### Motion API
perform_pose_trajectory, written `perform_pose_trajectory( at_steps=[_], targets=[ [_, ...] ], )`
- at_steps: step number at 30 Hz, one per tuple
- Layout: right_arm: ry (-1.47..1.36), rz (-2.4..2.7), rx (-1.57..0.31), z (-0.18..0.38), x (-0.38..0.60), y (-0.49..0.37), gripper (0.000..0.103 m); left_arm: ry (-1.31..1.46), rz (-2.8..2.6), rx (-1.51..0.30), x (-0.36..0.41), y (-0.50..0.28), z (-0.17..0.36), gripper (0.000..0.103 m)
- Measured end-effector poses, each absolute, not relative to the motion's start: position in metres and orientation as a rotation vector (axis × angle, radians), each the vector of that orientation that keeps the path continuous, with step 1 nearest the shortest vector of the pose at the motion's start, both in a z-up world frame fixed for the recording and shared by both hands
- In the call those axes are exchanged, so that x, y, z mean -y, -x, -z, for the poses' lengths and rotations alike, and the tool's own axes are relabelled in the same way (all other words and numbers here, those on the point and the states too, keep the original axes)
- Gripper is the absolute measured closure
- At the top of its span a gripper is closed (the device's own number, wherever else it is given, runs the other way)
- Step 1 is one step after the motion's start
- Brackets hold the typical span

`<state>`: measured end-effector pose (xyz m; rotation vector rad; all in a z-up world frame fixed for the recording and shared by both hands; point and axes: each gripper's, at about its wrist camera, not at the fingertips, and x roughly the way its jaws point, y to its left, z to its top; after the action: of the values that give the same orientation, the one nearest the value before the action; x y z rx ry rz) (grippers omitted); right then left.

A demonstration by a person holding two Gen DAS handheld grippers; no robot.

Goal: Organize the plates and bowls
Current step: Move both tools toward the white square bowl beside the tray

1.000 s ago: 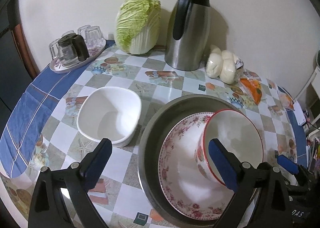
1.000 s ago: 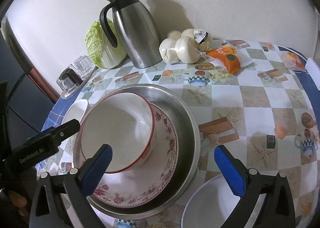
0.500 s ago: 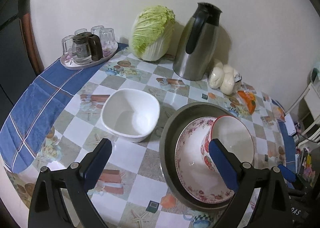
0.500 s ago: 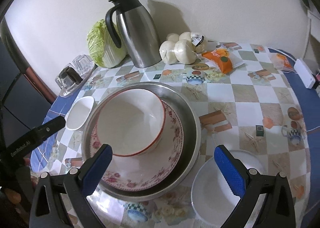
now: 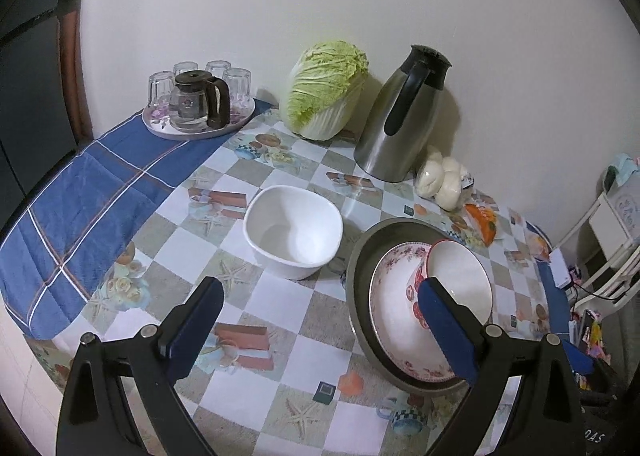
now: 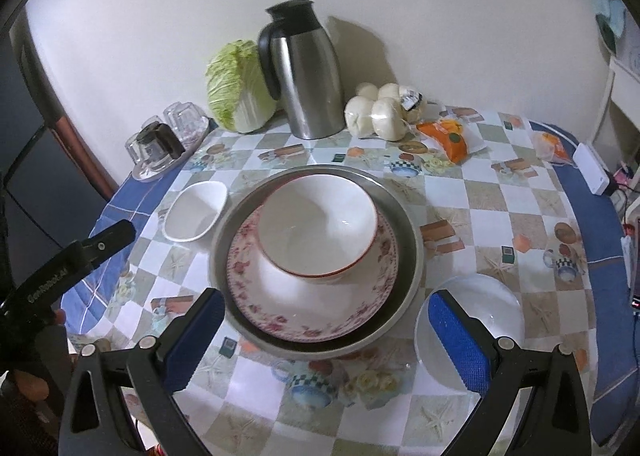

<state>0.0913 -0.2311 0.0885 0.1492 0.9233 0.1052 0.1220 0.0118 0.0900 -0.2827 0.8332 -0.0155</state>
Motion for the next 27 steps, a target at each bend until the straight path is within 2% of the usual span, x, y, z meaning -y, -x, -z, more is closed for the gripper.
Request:
perform_pose_trajectory(
  at_steps=[14,27],
  targets=[
    [-0.082,-0.149,-0.913,-0.110,0.158,-0.082,0.000,0.354,0.007,-0.814,-0.087,-0.103,-0.098,0.005],
    [-0.090,-0.172,-0.947,-0.104,0.101,-0.122,0.000,0.380,0.043,-0.895,-0.141,-0.142,-0.081,0.005]
  ],
)
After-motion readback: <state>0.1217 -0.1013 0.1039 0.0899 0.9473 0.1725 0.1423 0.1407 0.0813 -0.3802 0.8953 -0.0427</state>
